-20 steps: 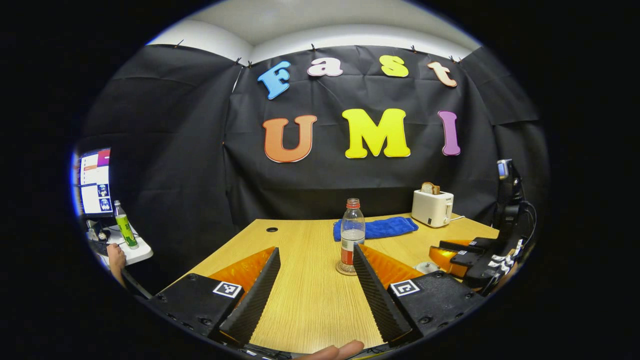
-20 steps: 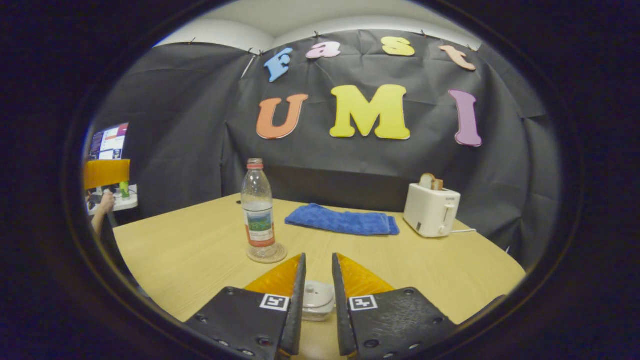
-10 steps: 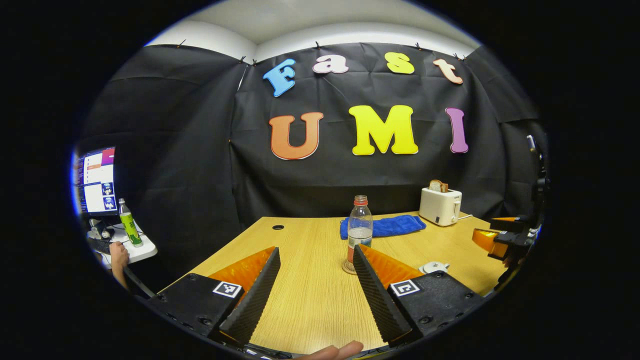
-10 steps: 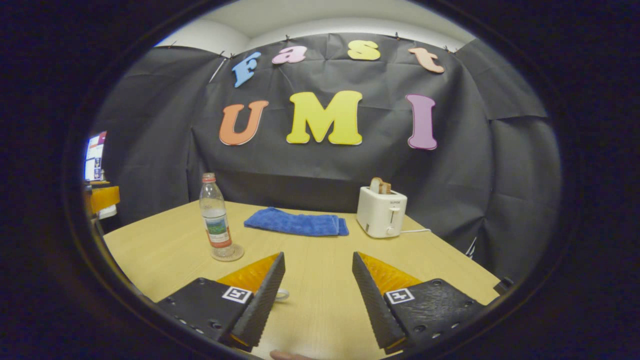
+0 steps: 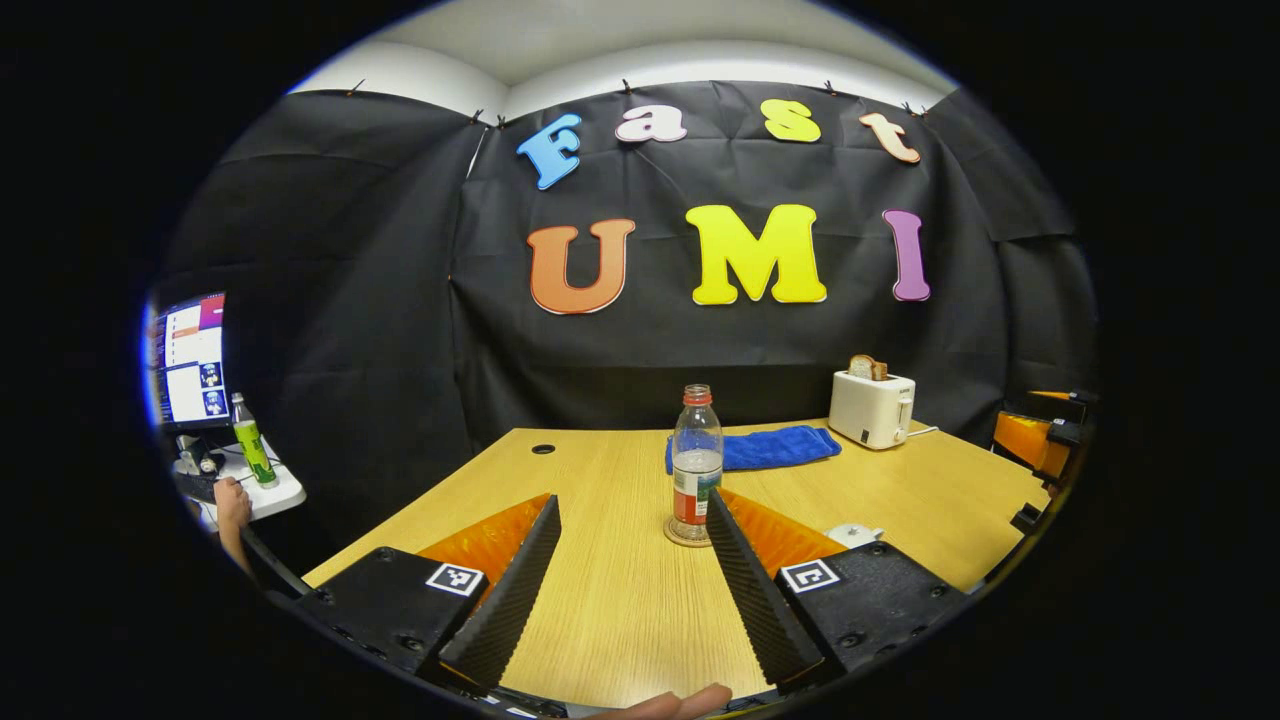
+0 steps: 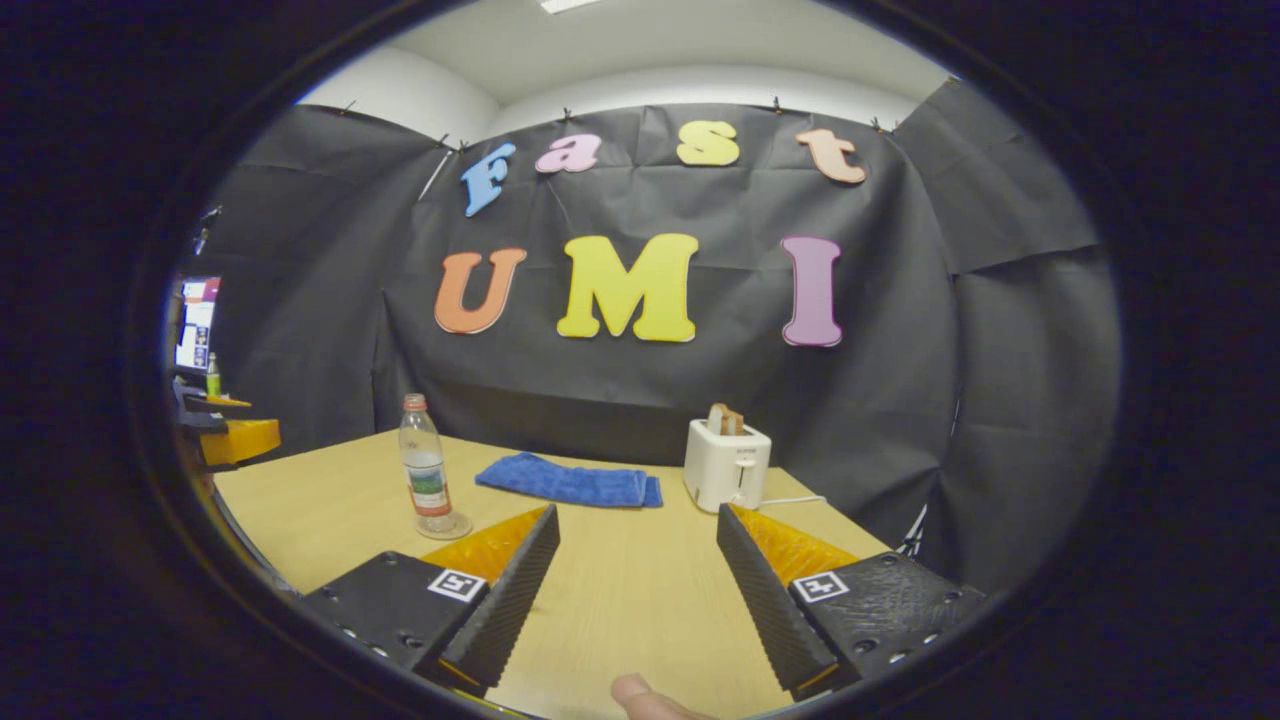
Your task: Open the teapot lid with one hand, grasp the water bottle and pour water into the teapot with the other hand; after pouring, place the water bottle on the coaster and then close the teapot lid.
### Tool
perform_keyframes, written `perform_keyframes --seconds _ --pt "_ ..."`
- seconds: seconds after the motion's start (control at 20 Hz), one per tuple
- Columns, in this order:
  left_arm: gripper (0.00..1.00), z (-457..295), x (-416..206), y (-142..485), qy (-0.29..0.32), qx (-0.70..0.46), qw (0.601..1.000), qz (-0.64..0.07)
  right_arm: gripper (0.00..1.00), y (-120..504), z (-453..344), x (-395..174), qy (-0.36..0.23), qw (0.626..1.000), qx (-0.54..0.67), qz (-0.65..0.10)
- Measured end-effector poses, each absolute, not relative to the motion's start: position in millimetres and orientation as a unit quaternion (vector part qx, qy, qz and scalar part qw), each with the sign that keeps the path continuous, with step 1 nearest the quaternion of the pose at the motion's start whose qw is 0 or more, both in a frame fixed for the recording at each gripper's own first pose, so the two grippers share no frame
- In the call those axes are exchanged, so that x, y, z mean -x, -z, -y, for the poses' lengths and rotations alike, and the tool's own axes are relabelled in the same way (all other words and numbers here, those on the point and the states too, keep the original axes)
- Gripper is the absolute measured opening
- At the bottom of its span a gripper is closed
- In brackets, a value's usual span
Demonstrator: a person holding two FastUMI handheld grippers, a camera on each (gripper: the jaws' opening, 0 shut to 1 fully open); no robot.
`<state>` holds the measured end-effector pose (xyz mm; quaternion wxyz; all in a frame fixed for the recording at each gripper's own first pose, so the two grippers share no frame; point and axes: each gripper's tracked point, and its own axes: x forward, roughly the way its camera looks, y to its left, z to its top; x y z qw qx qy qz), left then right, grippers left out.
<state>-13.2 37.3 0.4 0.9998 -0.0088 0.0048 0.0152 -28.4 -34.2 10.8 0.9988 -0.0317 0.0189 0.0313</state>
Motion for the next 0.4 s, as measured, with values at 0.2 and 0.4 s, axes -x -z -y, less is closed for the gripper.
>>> perform_keyframes --seconds 0.2,0.4 --pt "0.92 -27 13 1 -0.014 -0.011 1.000 -0.001 0.95 -7 49 32 -0.002 0.999 0.037 -0.011" --pt "0.92 -21 14 2 -0.013 -0.018 1.000 0.000 0.95 8 47 25 0.001 0.999 0.023 -0.023"
